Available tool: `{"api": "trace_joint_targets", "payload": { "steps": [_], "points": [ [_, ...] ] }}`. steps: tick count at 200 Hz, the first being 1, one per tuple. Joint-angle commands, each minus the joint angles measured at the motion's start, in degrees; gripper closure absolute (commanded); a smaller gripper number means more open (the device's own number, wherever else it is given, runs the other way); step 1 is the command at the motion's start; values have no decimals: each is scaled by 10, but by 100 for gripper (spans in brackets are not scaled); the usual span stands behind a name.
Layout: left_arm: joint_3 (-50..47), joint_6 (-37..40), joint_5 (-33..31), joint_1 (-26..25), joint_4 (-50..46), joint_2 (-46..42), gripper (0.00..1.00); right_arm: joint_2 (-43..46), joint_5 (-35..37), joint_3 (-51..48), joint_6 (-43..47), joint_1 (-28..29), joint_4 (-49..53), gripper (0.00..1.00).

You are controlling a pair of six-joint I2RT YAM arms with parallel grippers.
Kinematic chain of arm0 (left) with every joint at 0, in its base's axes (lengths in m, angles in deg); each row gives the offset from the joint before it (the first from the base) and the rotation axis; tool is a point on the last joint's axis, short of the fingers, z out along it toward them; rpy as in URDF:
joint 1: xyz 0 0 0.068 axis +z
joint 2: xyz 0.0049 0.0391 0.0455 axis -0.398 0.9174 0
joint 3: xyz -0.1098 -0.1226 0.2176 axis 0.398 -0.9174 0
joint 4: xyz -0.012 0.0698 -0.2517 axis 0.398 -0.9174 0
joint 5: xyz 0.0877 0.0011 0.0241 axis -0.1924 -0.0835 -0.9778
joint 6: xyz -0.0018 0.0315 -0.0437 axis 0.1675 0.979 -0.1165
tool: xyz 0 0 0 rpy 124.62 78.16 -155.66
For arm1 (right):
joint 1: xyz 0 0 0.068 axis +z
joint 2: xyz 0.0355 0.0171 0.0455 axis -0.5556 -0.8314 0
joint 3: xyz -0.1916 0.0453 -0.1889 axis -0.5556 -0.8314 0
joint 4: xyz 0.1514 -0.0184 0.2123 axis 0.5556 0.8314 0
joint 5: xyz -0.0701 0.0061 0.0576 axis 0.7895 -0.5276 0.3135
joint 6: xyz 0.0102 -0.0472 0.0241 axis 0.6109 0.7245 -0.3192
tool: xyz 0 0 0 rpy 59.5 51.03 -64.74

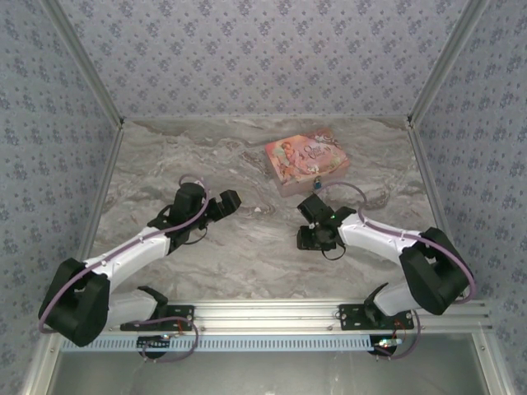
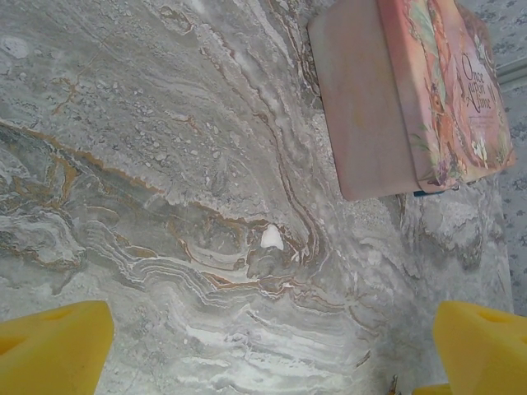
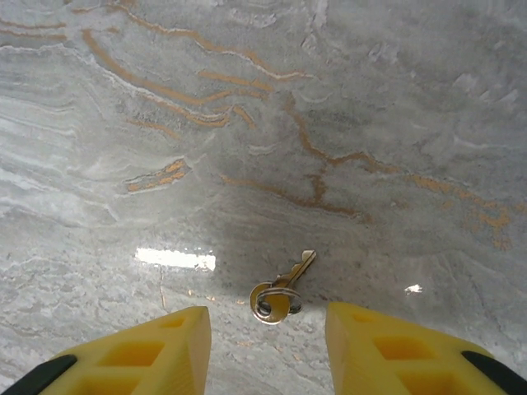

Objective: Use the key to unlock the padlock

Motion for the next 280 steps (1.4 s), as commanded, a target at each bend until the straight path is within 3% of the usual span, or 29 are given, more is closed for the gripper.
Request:
{"api": "trace_joint_targets", "payload": {
  "steps": [1,179,252,280],
  "points": [
    [16,4,-5,-3,11,2,1,-13,17,16,-2,5,11,59],
    [15,1,-6,-4,1,-1,1,-76,37,40,-9,28,14,83],
    [13,6,-10,-5,-7,-23,0,-55,52,33,-12,31,22,100],
    [9,2,-6,-5,-17,-50,1,-12,52,4,-16,29,-23,100]
  ]
}}
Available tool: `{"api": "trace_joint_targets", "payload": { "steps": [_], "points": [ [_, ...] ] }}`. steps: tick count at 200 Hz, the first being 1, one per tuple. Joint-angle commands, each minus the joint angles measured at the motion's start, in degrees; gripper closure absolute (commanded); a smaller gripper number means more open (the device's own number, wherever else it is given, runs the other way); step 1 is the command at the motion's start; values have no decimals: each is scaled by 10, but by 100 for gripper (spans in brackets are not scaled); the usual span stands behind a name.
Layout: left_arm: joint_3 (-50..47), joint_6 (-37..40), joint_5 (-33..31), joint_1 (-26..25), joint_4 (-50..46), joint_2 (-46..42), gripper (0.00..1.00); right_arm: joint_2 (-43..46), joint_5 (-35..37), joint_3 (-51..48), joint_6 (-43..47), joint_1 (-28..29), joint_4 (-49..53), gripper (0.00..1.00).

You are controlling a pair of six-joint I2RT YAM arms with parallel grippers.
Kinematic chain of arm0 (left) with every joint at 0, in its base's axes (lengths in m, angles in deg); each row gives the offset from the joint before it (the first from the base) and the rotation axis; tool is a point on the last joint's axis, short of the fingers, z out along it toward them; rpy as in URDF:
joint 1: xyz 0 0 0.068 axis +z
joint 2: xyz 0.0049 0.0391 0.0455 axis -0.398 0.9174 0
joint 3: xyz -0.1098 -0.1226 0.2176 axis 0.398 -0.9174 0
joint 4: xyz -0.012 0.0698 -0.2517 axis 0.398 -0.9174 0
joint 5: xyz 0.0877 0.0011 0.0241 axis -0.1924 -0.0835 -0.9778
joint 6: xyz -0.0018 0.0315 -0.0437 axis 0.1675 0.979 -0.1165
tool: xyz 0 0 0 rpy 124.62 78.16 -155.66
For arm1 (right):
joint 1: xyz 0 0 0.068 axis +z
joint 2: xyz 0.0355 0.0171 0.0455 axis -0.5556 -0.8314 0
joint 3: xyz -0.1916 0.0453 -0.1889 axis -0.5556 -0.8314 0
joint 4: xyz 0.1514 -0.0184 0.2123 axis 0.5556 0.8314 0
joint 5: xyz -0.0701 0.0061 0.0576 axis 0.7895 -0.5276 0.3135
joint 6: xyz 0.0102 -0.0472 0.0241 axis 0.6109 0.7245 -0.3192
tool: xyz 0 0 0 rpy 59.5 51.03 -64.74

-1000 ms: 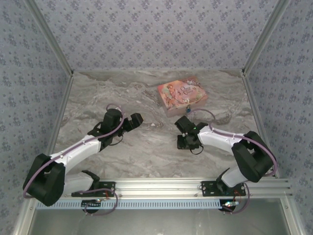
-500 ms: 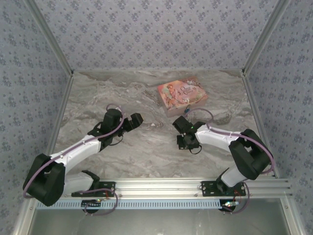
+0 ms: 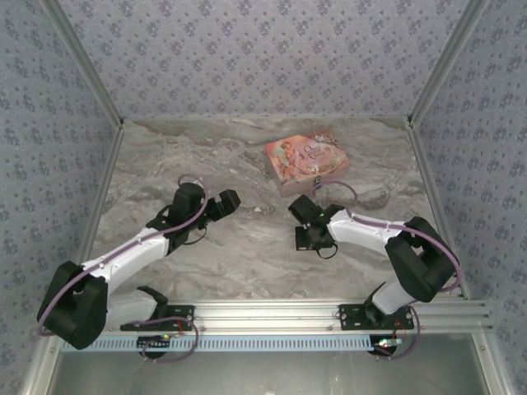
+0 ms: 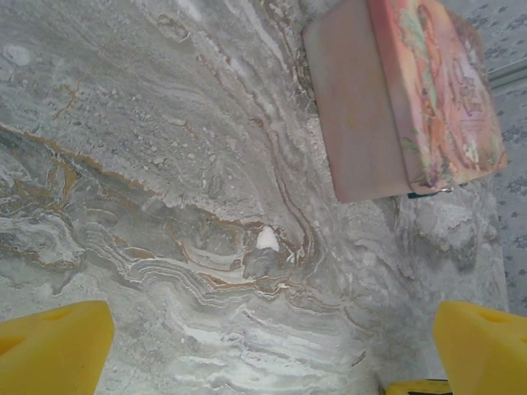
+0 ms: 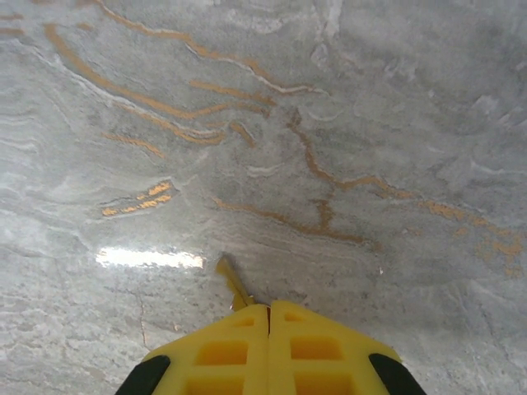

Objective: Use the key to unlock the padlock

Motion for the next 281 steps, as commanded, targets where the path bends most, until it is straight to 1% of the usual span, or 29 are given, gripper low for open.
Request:
{"api": "trace_joint_targets", "payload": {
  "steps": [1,31,47,76,95,123,159,178,194,230,259,281],
  "points": [
    [9,2,-3,-5,-11,-32,1,40,7,-25,-14,2,-32,100],
    [2,-21,22,-5,-15,-60,1,104,-20,-77,-19,-13,-133,100],
    [-3,-44,40,-4,-13,-72,1,131,-47,-101,-26,-30,-183,100],
    [-12,-120,68,-5,5,-83,1,172,-77,-128,-55,-57,-267,100],
    [-14,-197,91,-5,32,-74,2,192,-83,-129,-68,-66,-310,100],
    [-13,-356,98,-6,59,-53,5,209,-74,-108,-59,-67,-344,100],
    [-14,-538,65,-18,94,-44,17,202,-79,-79,-65,-64,-377,100],
    [-14,-626,46,-26,94,-46,20,195,-79,-64,-83,-61,-385,100],
    [-11,-683,37,-33,88,-48,22,189,-78,-51,-96,-57,-385,100],
    [-9,-767,30,-47,88,-44,24,169,-83,-28,-122,-43,-395,100],
    [-3,-794,36,-51,115,-24,24,145,-80,-13,-130,-19,-411,100],
    [3,-811,54,-53,148,2,29,126,-80,-6,-140,-1,-431,100]
  ]
}}
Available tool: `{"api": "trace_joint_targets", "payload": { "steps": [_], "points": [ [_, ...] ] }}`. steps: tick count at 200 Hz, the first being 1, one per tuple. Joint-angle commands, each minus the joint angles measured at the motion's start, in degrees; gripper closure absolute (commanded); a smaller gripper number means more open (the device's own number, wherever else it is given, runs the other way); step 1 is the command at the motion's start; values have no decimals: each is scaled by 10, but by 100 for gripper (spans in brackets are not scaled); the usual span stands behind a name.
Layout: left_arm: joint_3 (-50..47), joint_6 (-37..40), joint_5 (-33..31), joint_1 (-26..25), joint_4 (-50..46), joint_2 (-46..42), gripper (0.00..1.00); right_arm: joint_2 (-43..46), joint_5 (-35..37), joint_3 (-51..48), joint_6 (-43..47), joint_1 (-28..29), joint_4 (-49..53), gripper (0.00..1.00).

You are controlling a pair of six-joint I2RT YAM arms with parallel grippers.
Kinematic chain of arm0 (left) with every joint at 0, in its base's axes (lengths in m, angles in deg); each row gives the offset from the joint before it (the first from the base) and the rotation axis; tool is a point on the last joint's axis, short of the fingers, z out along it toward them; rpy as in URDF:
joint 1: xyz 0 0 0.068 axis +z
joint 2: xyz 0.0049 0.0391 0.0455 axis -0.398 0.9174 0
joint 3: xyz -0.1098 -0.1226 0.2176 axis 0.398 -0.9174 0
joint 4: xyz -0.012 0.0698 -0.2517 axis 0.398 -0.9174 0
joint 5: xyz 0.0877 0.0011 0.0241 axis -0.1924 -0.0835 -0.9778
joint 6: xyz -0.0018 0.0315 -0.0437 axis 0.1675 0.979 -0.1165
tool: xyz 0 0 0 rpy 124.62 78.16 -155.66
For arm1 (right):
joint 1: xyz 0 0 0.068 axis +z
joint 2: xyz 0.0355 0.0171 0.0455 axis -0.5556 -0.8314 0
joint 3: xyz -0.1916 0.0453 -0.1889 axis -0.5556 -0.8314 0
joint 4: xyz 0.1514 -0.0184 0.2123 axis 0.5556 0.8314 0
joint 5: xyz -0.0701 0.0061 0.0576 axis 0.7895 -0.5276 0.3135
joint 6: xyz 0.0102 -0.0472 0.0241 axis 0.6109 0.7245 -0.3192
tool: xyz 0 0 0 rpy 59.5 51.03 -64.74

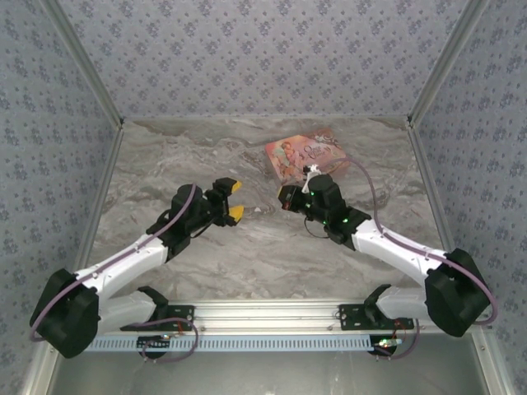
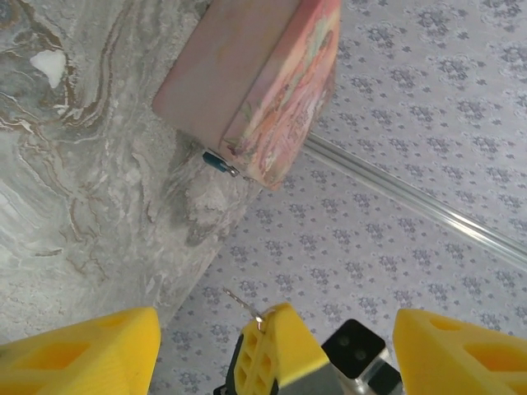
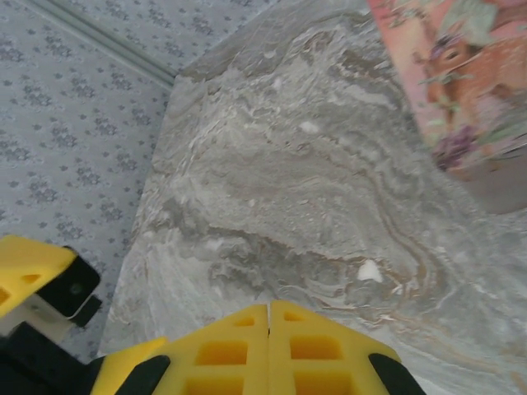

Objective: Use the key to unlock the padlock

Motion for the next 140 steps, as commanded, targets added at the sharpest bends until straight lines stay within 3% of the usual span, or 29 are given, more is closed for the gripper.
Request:
{"api": "trace_joint_targets", "payload": {
  "steps": [1,66,140],
  "points": [
    [14,-215,2,-4,18,25,29,-18,-3,23,-22,18,-32,100],
    [46,-244,44,-15,96,100,33,-69,17,47,-31,76,-74,100],
    [37,-257,46,-16,119,113,36,-70,33,55,-30,91,-69,100]
  ]
}}
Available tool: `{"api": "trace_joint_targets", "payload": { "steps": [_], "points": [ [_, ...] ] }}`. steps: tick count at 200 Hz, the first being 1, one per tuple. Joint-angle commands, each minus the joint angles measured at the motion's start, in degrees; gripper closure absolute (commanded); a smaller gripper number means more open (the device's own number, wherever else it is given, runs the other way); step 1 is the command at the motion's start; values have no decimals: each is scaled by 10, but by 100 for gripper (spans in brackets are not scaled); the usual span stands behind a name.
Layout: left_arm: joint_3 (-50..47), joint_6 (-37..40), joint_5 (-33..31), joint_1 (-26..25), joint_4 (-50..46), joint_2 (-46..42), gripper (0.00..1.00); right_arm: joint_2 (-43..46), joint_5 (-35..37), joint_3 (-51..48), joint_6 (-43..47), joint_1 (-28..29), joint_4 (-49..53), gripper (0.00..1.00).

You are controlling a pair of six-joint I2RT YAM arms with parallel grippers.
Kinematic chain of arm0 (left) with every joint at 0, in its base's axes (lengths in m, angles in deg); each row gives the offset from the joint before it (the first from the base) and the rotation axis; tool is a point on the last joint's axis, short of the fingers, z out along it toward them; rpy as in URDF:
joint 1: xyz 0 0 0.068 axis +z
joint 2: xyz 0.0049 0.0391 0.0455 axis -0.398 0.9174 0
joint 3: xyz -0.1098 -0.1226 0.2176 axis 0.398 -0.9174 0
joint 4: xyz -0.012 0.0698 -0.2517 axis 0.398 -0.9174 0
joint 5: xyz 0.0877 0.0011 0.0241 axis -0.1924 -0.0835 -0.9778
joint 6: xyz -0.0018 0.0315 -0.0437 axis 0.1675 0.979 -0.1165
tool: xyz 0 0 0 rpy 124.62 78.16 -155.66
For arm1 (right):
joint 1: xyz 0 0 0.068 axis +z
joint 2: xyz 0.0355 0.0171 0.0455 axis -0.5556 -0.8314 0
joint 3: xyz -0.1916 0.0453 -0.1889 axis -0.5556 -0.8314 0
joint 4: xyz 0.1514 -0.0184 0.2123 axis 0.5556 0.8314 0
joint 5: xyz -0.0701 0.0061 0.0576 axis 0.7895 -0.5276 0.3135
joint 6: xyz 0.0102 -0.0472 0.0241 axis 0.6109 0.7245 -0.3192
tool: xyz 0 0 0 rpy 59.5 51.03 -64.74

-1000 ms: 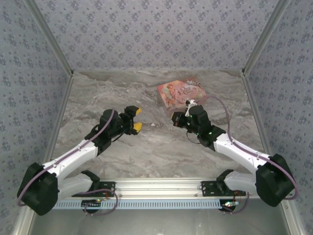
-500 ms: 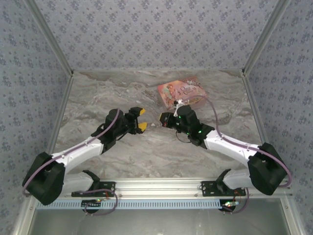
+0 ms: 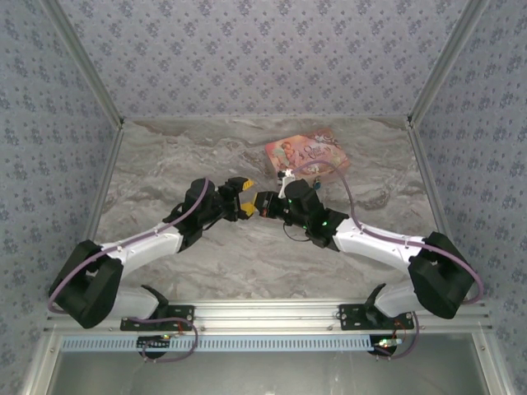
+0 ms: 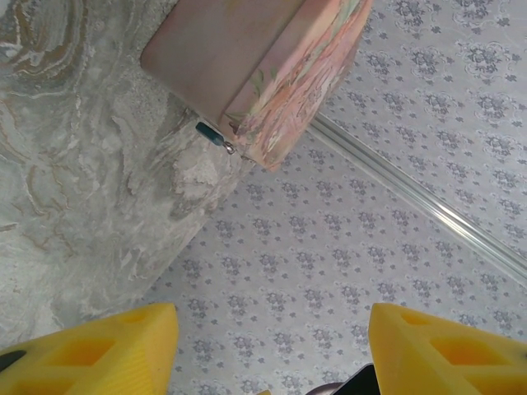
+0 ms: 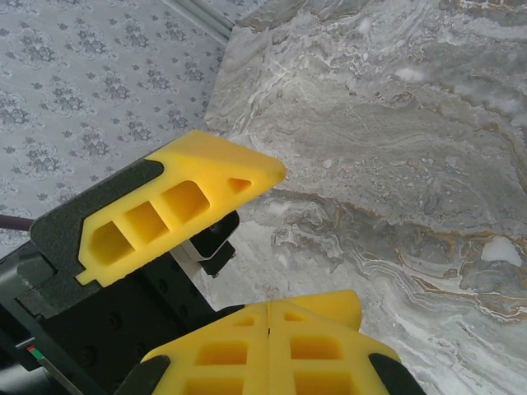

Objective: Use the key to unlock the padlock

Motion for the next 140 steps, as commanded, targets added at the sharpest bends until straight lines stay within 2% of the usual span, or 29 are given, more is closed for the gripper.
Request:
{"api": "trace_joint_targets", "payload": {
  "steps": [1,79,140],
  "points": [
    [8,-188,9,-4,21,1,36,0,26,20,-2,5,-6,100],
    [0,-184,23,-4,4,2,30,-6,32,55,23,-4,19,100],
    [-1,-191,15,-4,24,5,40,-14,19,33,1,5,11,100]
  ]
}}
